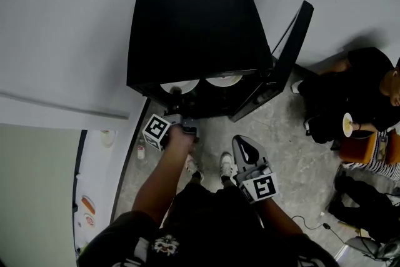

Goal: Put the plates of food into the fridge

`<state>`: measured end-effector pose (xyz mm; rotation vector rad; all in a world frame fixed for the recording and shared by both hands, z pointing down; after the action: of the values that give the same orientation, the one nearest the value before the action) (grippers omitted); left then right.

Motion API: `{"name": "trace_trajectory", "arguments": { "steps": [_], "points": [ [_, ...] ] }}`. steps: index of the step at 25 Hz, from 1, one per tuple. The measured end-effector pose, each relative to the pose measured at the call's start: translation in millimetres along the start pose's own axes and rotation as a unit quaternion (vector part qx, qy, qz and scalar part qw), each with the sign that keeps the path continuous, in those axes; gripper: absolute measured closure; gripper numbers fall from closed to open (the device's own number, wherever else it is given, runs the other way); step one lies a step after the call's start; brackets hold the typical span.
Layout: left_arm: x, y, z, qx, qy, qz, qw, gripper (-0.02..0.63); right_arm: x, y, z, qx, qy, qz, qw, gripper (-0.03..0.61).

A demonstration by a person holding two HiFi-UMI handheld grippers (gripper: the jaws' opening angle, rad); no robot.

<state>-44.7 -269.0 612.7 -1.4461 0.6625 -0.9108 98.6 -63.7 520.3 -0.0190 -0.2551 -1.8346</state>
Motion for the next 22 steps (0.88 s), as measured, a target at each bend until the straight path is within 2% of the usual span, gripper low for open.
{"name": "trace_trajectory", "arguments": {
  "steps": [3, 6, 9, 11, 12, 14, 17, 21, 22],
  "points": [
    [-13, 6, 4, 0.036, -0.003, 0.002, 0.9993, 0.502, -4, 2, 0, 0.000, 0.009, -0.006, 1.000, 0.552],
    [-36, 14, 11, 0.097, -0.013, 0.000, 0.9952, 0.503, -7, 7, 2, -0.007, 0.005, -0.005, 1.000, 0.552],
    [-57, 23, 26, 0.174, -0.038, -0.004, 0.9841, 0.502, -7, 11, -9, -0.004, 0.020, 0.000, 1.000, 0.552],
    [-69, 33, 38, 0.238, -0.055, 0.004, 0.9698, 0.503, -9, 11, -17, -0.007, 0.032, -0.004, 0.999, 0.552],
    [-74, 40, 45, 0.277, -0.062, 0.012, 0.9589, 0.503, -10, 12, -18, -0.011, 0.033, -0.006, 0.999, 0.552],
    [-83, 58, 60, 0.362, -0.073, 0.031, 0.9289, 0.514, -12, 13, -24, -0.017, 0.042, -0.007, 0.999, 0.552],
    [-96, 84, 85, 0.475, -0.080, 0.058, 0.8745, 0.558, -16, 16, -37, -0.020, 0.061, -0.005, 0.998, 0.552],
    [-111, 107, 120, 0.595, -0.090, 0.079, 0.7946, 0.592, -23, 20, -48, -0.028, 0.070, -0.006, 0.997, 0.552],
    [-114, 111, 126, 0.608, -0.092, 0.080, 0.7841, 0.592, -23, 20, -51, -0.032, 0.072, -0.007, 0.997, 0.552]
  ]
}}
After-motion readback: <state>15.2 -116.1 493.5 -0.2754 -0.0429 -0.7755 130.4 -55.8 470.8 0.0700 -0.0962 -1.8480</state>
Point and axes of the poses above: the fingertips, and each gripper's own axes: x forward along the fingers, y to its right, z out of its underside, the point moved 1 cm from there along -x, backward along the fingers, and after that the axes turned 3 degrees about -y, right-handed, at the moved point
